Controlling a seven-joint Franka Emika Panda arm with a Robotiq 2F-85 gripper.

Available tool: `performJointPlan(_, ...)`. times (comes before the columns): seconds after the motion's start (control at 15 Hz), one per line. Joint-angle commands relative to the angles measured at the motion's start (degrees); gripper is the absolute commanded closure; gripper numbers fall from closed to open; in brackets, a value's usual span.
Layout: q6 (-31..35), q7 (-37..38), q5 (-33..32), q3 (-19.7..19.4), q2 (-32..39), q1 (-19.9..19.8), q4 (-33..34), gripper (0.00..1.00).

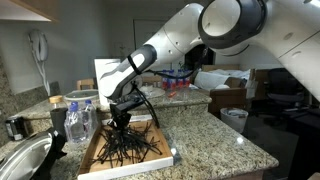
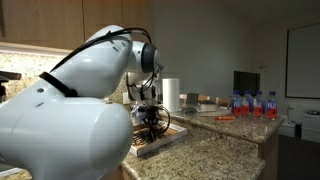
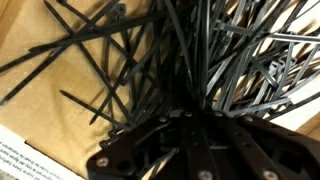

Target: Remove the zip ties from the box

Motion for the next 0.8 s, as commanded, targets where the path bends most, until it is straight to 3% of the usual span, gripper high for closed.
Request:
performJointPlan(0.0,-2.51,-1.56,1.44,-0.43,0.78,0.35,1.43,0.92)
performJointPlan(0.73,-4.84,-1.19,1.91,-0.35,1.27,0.31,2.48,0.92)
